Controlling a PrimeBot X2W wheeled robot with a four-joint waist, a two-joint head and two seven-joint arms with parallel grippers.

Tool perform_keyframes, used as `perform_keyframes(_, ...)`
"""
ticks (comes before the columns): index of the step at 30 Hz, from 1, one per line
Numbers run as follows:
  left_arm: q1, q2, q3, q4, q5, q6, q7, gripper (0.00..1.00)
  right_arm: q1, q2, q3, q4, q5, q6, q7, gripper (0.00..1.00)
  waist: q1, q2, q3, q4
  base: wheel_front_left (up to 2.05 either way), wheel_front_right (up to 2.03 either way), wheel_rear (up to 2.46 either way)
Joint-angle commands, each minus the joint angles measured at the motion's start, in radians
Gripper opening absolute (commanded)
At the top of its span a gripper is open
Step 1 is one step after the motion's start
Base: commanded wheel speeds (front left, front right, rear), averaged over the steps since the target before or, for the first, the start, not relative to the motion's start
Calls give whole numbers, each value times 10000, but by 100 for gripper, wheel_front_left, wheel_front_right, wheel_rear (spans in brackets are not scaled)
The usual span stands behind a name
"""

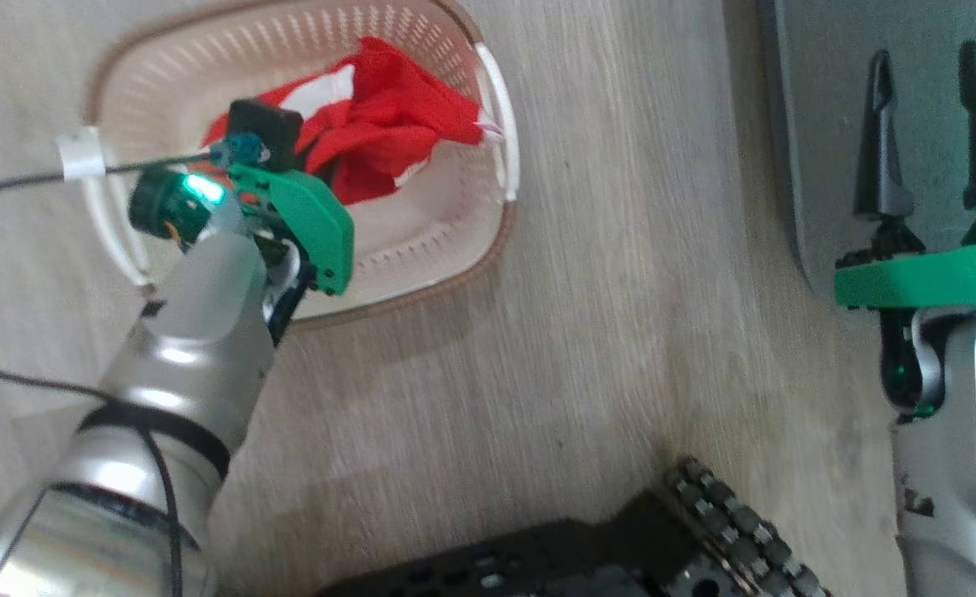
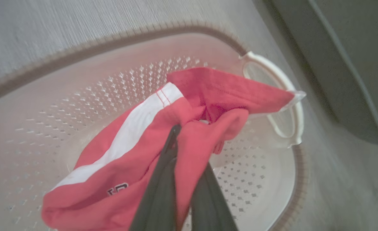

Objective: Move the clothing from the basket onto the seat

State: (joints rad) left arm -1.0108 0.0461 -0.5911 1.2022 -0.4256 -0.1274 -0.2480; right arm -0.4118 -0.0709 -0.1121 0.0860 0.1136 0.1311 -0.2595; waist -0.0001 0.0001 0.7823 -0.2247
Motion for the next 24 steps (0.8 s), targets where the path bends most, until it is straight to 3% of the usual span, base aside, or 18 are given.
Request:
perform_keyframes(1, 384, 57, 331, -546, -151, 94, -128, 0, 536, -239, 169, -169, -98, -4, -23, 100, 1, -1, -1075, 684, 0, 0, 0)
perform_keyframes(10, 3064, 52, 1679, -3745, -448, 562, -135, 0, 1109, -875, 711, 482, -499, -4, -23, 100, 1, -1, -3527, 1640, 0, 0, 0)
perform_keyframes(24, 6609, 190, 3236, -7126, -72, 1035, -136, 0, 1916, -896, 1579, 1121, -544, -4, -23, 100, 1, -1, -6098, 2562, 0, 0, 0)
